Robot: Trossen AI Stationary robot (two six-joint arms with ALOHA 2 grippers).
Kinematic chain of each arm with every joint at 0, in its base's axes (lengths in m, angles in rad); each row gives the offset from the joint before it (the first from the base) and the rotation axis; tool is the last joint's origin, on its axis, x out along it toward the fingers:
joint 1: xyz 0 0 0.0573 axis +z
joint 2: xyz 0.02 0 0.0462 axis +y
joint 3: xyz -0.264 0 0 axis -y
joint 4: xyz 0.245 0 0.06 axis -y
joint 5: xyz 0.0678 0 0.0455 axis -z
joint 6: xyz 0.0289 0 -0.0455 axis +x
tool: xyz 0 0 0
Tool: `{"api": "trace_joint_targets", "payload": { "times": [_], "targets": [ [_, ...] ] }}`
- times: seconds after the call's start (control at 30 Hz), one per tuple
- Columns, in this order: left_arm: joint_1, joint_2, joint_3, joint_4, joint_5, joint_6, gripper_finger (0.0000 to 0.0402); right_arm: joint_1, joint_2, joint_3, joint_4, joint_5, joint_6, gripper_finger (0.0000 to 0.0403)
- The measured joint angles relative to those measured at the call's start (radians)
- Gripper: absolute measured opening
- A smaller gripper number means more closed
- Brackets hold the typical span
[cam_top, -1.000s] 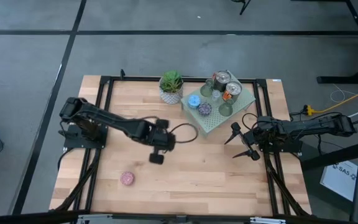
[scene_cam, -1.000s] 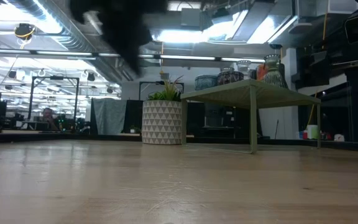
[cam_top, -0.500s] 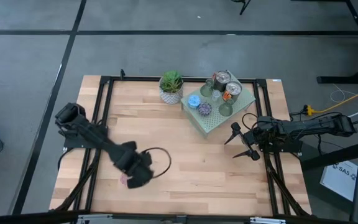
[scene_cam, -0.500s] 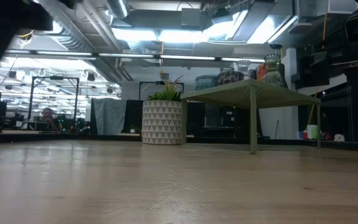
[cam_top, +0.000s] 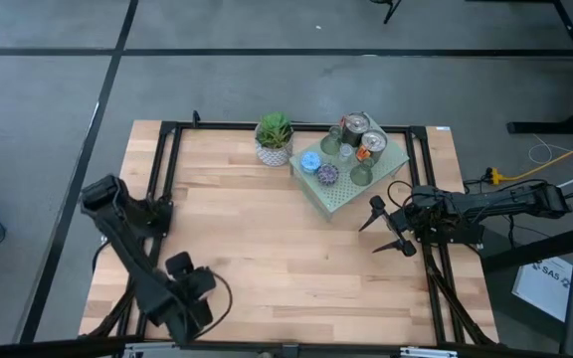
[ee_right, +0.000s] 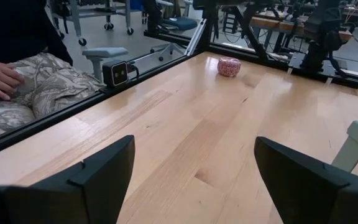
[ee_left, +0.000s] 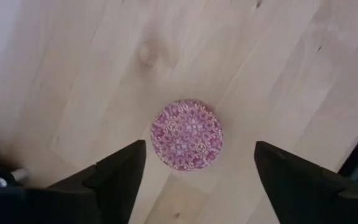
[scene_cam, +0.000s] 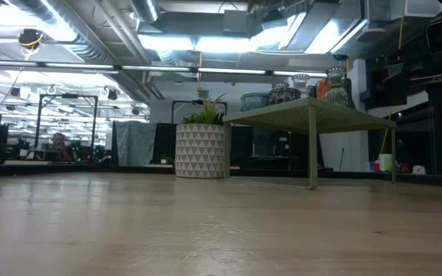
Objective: Pick & Place candle stick holders
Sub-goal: Align the pink and red scented candle with the other black and red scented candle on the shelf
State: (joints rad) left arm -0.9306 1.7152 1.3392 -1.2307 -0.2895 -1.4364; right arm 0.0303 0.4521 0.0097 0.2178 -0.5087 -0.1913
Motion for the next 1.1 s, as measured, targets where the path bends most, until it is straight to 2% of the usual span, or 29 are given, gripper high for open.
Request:
{"api": "trace_joint_targets", "payload": {
  "times": [0.13,0.3,0.43,0.63,0.8,1.1],
  "targets": [
    [-0.03,0.045,0.0,0.0,-0.004,-0.076,0.0317,0.0,0.0,0.0,0.0,0.0,0.0,0.0332],
    [-0.015,0.1,-0.005,-0.001,-0.004,-0.185,0.0337,0.0,0.0,0.0,0.0,0.0,0.0,0.0332],
    [0.033,0.123,-0.033,0.002,0.066,-0.245,0.0341,0.0,0.0,0.0,0.0,0.0,0.0,0.0332],
    [0.061,0.126,-0.073,0.052,0.073,-0.154,0.0339,0.0,0.0,0.0,0.0,0.0,0.0,0.0332],
    [0.1,0.126,-0.118,0.091,0.212,-0.12,0.0338,0.0,0.0,0.0,0.0,0.0,0.0,0.0332],
    [0.186,0.117,-0.274,0.307,0.335,0.089,0.0338,0.0,0.0,0.0,0.0,0.001,0.0,0.0332]
  ]
}}
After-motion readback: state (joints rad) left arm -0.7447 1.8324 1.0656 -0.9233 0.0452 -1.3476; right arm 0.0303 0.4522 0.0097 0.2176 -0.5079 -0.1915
